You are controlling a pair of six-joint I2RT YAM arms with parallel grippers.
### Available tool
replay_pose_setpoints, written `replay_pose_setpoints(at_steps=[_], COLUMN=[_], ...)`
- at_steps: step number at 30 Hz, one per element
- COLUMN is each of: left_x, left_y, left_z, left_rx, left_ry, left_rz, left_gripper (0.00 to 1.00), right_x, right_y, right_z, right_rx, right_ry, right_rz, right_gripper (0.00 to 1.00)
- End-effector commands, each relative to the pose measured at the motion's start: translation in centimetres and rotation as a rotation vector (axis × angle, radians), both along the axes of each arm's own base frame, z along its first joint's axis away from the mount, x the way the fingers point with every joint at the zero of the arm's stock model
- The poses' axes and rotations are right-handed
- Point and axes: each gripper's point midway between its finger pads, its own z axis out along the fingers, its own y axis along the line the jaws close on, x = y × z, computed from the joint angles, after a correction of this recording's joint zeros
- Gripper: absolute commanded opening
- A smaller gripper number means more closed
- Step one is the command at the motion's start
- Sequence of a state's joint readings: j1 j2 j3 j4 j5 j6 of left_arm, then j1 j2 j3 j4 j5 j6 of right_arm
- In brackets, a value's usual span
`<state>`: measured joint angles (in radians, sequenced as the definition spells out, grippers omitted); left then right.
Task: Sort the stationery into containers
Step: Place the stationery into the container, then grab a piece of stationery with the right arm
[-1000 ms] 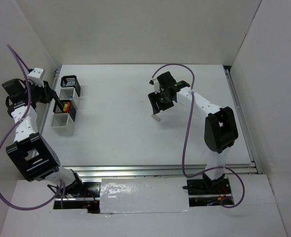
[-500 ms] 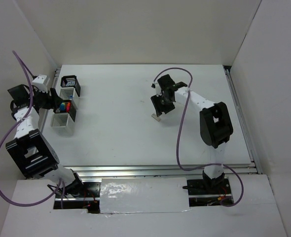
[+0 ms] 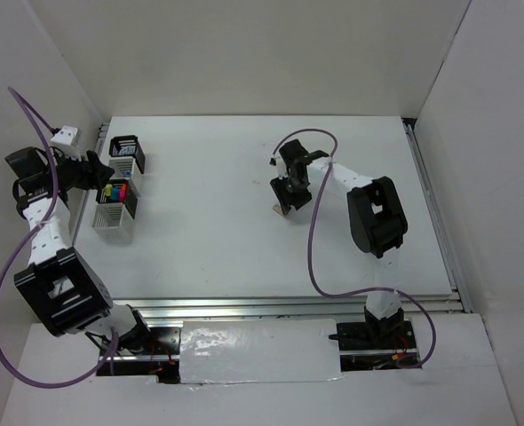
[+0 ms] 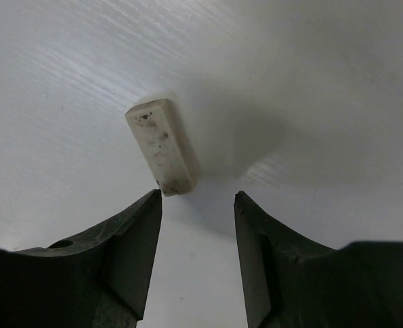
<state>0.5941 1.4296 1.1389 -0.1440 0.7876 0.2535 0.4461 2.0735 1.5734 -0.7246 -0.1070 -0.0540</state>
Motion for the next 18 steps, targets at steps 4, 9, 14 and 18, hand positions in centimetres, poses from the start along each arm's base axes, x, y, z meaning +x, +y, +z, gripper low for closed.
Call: replay_pose_setpoints(at_steps=[4, 9, 14, 18], left_x=[-0.1, -0.3, -0.5, -0.6], left_y=[-1.2, -1.6, -2.3, -4.1], left_z=[2.4, 2.2, 2.4, 2.9], left_rx=[0.004, -0.003, -0.017, -0.015], left_ry=[-0.073, -0.068, -0.081, -0.098], left_rz=[-0.054, -0.074, -0.1, -0.158], left_gripper=[0.72, 0.72, 0.72, 0.72], right_x=[2.1, 2.0, 1.5, 0.8], right_y=[2.0, 2.9, 3.0, 2.9], right_z=[0.3, -0.6, -2.0, -2.4], right_rx=[0.018, 0.018, -0.008, -0.016], right_ry=[-0.053, -0.028, 0.001, 0.025], right_rz=[0.043, 0.068, 0.094, 0.119], right_gripper=[0.54, 0.56, 0.54, 0.34])
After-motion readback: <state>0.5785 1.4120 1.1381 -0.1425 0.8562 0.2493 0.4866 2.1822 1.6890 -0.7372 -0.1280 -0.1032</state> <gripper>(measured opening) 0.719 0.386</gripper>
